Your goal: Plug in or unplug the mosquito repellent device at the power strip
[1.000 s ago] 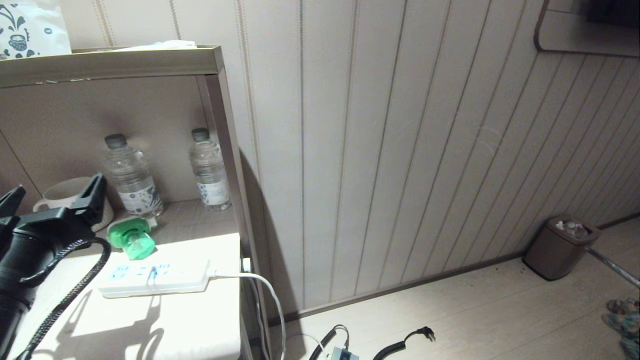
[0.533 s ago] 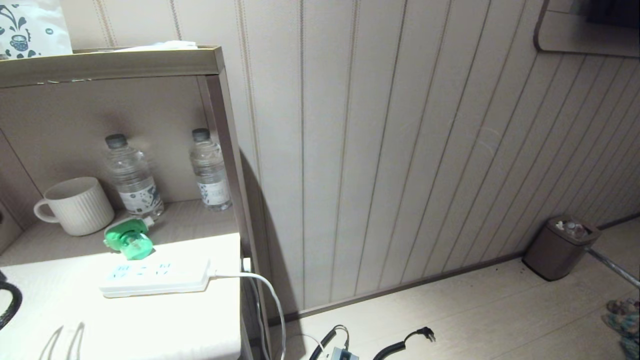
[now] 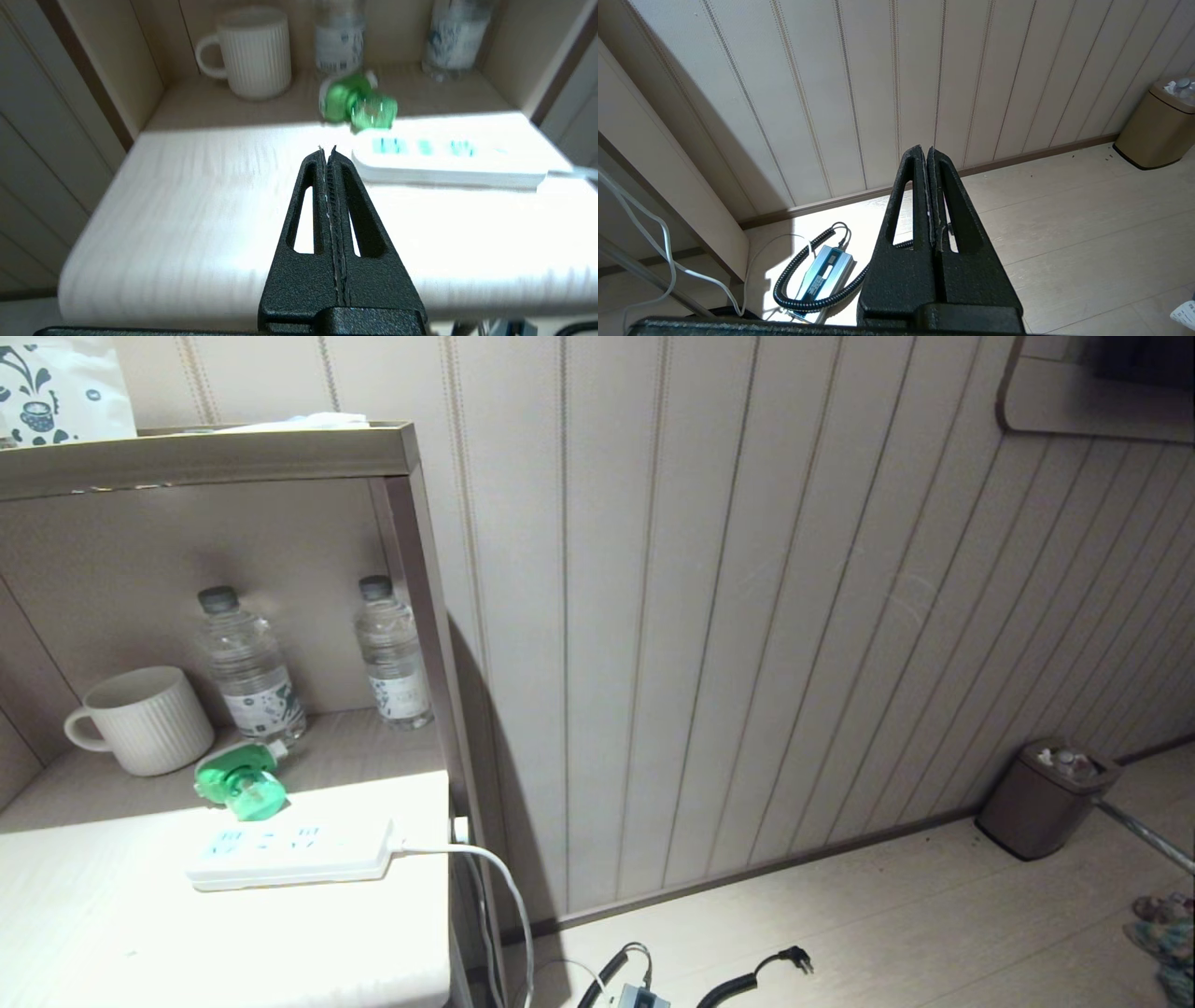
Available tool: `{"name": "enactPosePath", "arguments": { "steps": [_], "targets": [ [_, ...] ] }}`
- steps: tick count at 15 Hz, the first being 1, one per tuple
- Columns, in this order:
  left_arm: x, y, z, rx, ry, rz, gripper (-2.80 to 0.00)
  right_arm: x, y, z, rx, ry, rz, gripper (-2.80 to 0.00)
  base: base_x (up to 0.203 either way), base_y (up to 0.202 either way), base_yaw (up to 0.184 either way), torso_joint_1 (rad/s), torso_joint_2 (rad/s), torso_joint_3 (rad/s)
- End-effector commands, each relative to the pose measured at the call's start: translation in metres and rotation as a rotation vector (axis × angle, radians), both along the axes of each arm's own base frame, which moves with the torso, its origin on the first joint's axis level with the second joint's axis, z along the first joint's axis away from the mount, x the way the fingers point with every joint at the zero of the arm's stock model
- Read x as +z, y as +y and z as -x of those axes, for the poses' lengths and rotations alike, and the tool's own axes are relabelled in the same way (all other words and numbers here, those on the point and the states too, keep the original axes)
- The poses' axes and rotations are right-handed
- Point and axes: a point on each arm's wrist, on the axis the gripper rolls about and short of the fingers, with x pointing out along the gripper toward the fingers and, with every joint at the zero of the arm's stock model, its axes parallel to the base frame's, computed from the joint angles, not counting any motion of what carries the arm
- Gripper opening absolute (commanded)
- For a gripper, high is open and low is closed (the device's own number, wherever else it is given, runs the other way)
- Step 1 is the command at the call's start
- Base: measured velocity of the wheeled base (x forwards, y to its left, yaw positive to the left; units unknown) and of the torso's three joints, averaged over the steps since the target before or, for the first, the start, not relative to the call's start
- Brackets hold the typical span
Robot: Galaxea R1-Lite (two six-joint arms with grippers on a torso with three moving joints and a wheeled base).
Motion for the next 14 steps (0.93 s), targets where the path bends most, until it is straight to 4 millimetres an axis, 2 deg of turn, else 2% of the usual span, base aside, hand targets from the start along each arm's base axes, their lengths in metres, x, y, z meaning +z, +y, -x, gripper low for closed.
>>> {"name": "enactPosePath", "arguments": {
  "steps": [1,3,5,8,10,14],
  "targets": [
    [-0.032,0.0,0.019,-0.01,-0.064,0.004,-2.8,0.0,0.0,0.0,0.0,0.002,0.0,-2.8,0.0,0.0,0.0,0.0,0.0,0.0],
    [-0.055,-0.002,0.024,-0.06,-0.078,0.004,-2.8,0.0,0.0,0.0,0.0,0.002,0.0,-2.8,0.0,0.0,0.0,0.0,0.0,0.0],
    [-0.07,-0.003,0.029,-0.081,-0.121,0.003,-2.8,0.0,0.0,0.0,0.0,0.002,0.0,-2.8,0.0,0.0,0.0,0.0,0.0,0.0],
    [-0.072,-0.003,0.027,-0.067,-0.175,0.016,-2.8,0.0,0.0,0.0,0.0,0.002,0.0,-2.8,0.0,0.0,0.0,0.0,0.0,0.0],
    [-0.072,-0.005,0.027,-0.172,-0.173,0.022,-2.8,0.0,0.0,0.0,0.0,0.002,0.0,-2.8,0.0,0.0,0.0,0.0,0.0,0.0],
    [-0.075,-0.005,0.026,-0.194,-0.135,-0.078,-2.8,0.0,0.0,0.0,0.0,0.002,0.0,-2.8,0.0,0.0,0.0,0.0,0.0,0.0]
  ]
}}
